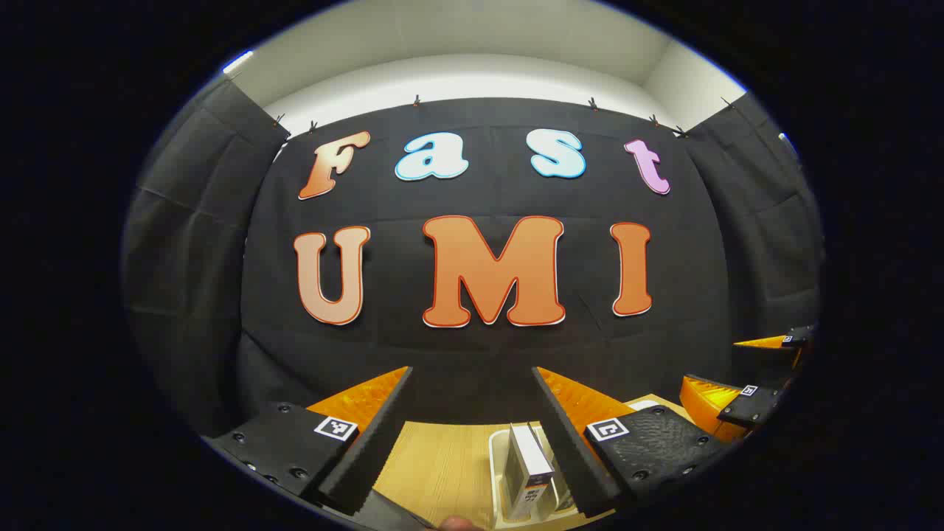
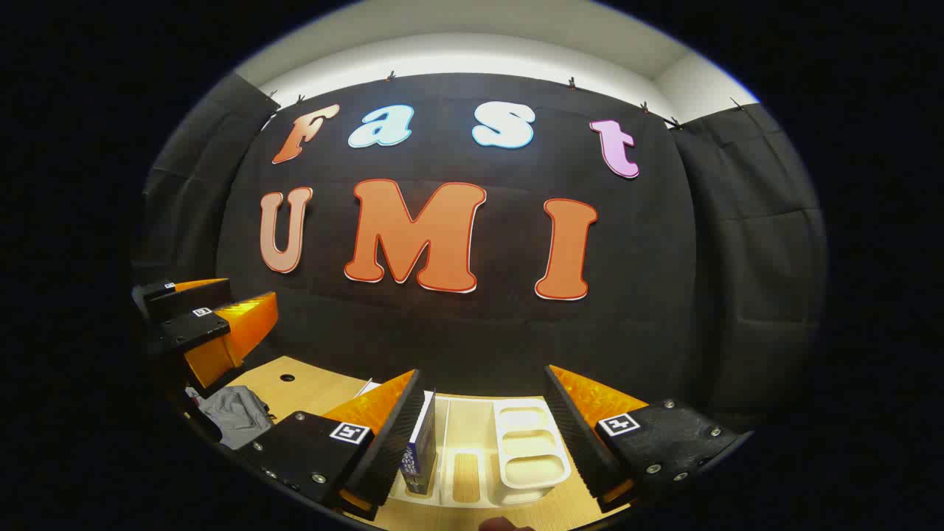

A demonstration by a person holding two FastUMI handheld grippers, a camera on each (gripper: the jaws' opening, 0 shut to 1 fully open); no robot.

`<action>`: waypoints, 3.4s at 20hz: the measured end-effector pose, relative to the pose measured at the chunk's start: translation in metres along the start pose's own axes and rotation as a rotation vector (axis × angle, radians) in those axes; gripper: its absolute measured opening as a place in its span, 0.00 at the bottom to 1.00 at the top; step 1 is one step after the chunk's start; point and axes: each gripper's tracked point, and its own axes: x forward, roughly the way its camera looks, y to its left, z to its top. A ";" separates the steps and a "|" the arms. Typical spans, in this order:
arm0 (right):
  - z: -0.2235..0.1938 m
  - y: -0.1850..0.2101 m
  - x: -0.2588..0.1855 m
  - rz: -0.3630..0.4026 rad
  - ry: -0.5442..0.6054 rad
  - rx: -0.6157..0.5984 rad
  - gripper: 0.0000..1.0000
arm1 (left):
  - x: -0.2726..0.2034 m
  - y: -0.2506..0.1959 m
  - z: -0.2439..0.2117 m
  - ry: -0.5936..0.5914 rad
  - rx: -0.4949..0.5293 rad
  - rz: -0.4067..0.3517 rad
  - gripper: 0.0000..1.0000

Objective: Open the schoolbag, grab two books from the bookshelf and put them into the schoolbag.

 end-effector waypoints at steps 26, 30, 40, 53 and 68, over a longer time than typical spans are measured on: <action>-0.009 -0.002 -0.003 0.005 0.006 -0.012 0.96 | -0.004 0.011 -0.014 0.036 0.082 0.027 0.99; -0.015 -0.013 -0.008 -0.017 0.016 -0.023 0.96 | -0.010 0.020 -0.031 0.071 0.121 0.045 0.97; -0.029 -0.034 -0.004 -0.052 0.045 -0.014 0.96 | -0.051 0.059 -0.128 0.277 0.382 0.086 0.97; -0.049 -0.059 0.009 -0.047 0.066 -0.007 0.96 | -0.106 0.083 -0.269 0.551 0.798 0.070 0.97; -0.070 -0.075 0.028 0.002 0.067 0.024 0.97 | -0.171 0.116 -0.330 0.688 1.175 0.200 0.95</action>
